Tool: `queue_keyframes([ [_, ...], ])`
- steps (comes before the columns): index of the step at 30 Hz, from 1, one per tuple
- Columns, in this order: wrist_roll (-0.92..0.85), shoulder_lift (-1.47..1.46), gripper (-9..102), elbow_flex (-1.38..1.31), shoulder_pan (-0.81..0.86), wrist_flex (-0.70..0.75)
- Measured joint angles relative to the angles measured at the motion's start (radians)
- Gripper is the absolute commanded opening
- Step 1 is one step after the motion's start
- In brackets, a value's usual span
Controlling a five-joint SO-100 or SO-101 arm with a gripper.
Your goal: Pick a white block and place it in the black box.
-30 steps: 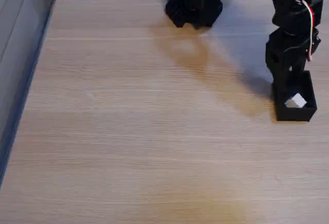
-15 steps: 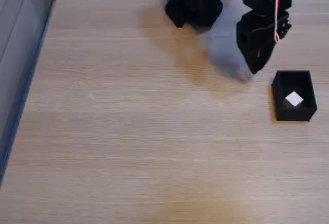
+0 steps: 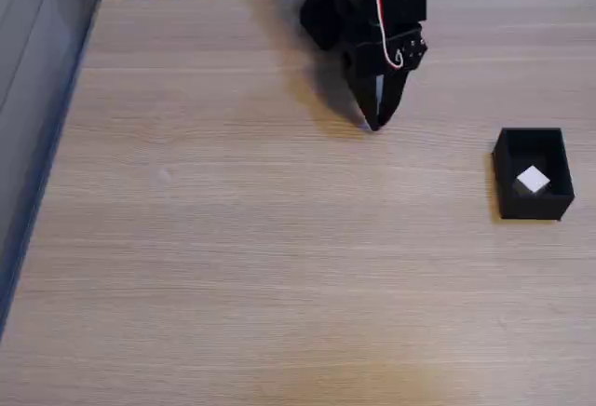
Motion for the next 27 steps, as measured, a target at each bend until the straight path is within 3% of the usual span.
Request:
queue_keyframes([
  [4, -0.002, 0.183, 0, 0.087, 0.069, 0.086],
  [10, 0.095, 0.327, 0, 0.091, 0.032, 0.307],
  [14, 0.195, 0.394, 0, 0.091, 0.032, 0.379],
  [27, 0.265, 0.426, 0, 0.091, 0.061, 0.402],
])
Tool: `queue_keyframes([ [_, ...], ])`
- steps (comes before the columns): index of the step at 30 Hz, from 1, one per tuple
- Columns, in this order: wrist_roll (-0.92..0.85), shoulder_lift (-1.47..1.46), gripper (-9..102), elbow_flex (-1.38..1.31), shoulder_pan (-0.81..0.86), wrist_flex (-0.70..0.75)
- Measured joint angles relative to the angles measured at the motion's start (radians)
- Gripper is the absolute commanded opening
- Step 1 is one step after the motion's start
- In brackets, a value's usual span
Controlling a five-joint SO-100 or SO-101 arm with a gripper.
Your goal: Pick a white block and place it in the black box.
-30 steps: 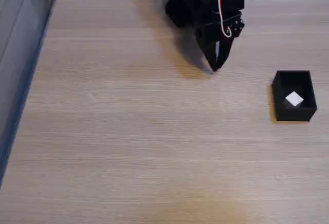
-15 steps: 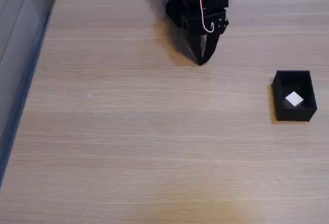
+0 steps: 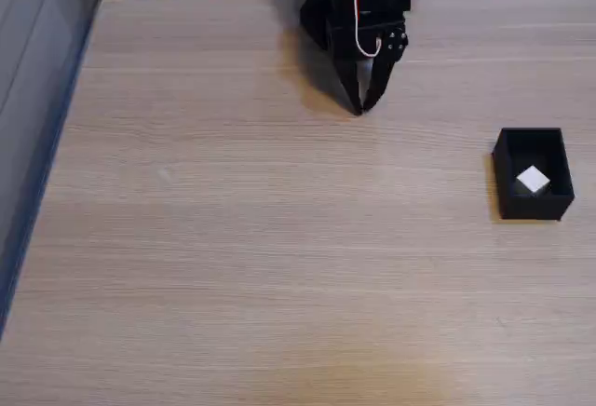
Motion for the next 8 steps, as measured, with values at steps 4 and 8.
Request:
queue_keyframes([
  [4, 0.000, 0.000, 0, 0.000, 0.012, 0.000],
  [8, -0.009, 0.000, 0, 0.000, 0.048, 0.000],
])
